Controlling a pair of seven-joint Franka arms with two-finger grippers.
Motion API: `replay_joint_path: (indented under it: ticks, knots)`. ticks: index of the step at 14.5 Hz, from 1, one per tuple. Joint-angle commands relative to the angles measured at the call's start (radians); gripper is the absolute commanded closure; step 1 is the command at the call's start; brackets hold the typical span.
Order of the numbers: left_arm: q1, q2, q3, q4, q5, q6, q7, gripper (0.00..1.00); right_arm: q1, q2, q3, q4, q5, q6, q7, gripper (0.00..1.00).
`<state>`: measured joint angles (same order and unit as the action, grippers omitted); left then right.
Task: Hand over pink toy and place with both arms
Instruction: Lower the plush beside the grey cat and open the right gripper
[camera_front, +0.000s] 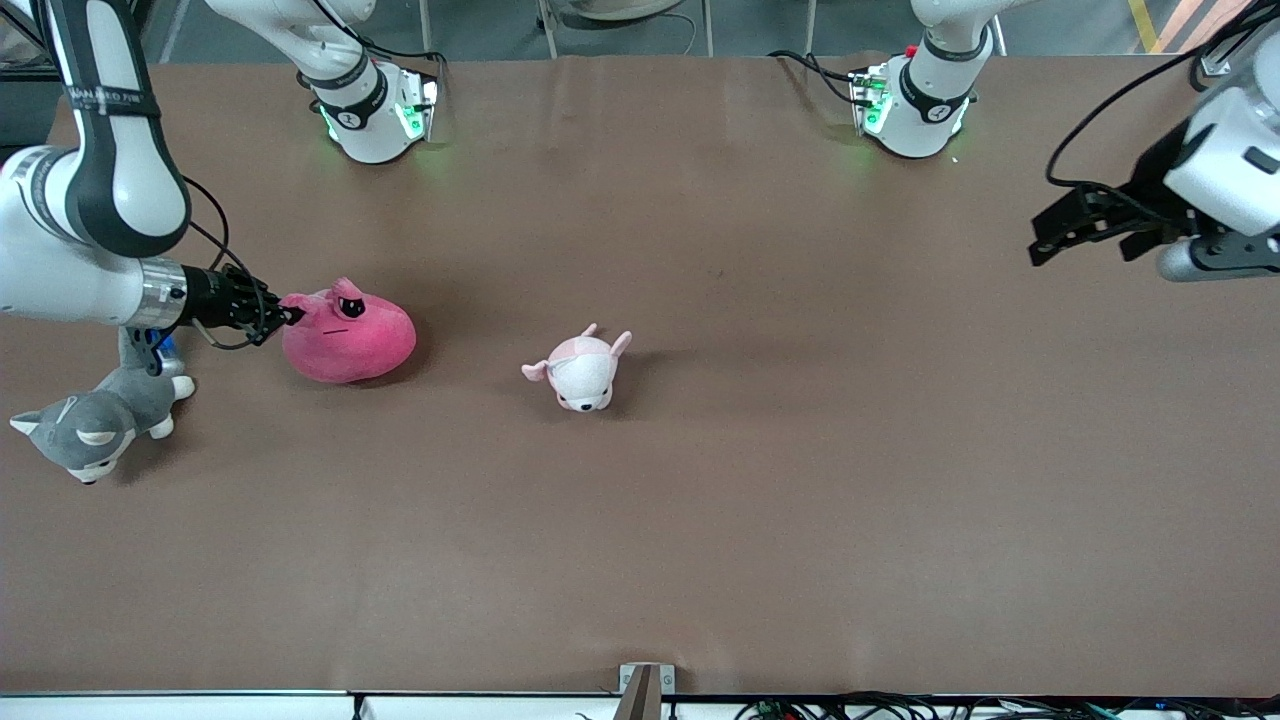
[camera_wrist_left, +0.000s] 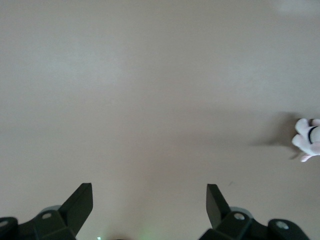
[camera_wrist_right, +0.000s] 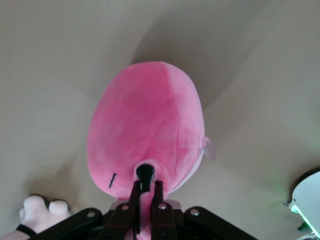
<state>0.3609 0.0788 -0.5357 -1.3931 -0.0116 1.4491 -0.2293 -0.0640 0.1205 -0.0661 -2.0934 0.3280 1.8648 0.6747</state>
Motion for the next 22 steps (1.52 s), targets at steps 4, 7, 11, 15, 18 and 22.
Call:
replay_joint_path:
  ticks: [4, 7, 11, 15, 18, 22]
  knots:
    - [0.131, -0.143, -0.007, -0.125, -0.050, -0.003, 0.137, 0.00, -0.036, 0.021, 0.009, 0.003, 0.005, 0.045, -0.090, 0.04]
    - [0.144, -0.175, -0.007, -0.149, -0.051, -0.001, 0.139, 0.00, -0.025, 0.018, 0.014, 0.082, -0.035, 0.030, -0.171, 0.00]
    - [0.145, -0.163, -0.003, -0.142, -0.051, 0.013, 0.166, 0.00, 0.010, 0.018, 0.017, 0.278, -0.257, -0.093, -0.398, 0.00]
    - [0.144, -0.143, -0.004, -0.113, -0.051, 0.020, 0.166, 0.00, 0.006, 0.018, 0.012, 0.420, -0.351, -0.179, -0.725, 0.00]
    - [0.141, -0.142, -0.004, -0.110, -0.044, 0.040, 0.165, 0.00, -0.006, 0.018, 0.009, 0.510, -0.353, -0.268, -0.736, 0.00]
    - [0.141, -0.128, -0.006, -0.109, -0.045, 0.043, 0.165, 0.00, -0.017, 0.030, 0.011, 0.585, -0.348, -0.274, -0.739, 0.00]
